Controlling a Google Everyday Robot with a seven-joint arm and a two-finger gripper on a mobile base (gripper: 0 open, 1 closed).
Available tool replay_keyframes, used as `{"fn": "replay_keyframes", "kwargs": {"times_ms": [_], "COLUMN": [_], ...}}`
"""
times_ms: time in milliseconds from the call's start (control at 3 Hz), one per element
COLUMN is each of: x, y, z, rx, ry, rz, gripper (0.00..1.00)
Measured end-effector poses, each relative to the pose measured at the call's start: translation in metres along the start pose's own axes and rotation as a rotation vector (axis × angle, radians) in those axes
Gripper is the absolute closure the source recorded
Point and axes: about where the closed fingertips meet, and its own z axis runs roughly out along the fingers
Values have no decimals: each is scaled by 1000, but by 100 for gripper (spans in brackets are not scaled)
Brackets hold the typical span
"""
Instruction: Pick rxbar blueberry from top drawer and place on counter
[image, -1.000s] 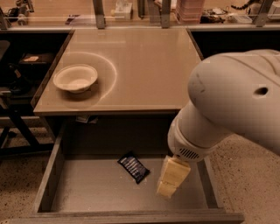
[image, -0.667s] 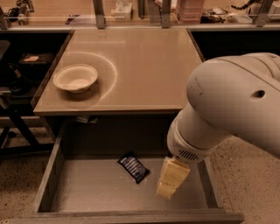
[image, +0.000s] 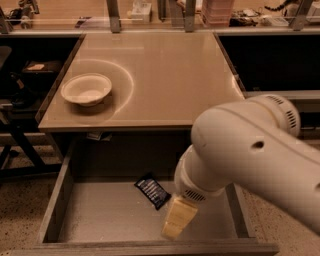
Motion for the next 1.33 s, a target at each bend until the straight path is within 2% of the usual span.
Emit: {"fn": "replay_keyframes", "kwargs": {"times_ms": [333,1000,1333], "x": [-30,-32,-29], "y": [6,3,-11], "z": [78,86,114], "rx": [4,17,67], "ry": [-33,-53,-102], "rz": [73,102,191], "gripper": [0,0,0]}}
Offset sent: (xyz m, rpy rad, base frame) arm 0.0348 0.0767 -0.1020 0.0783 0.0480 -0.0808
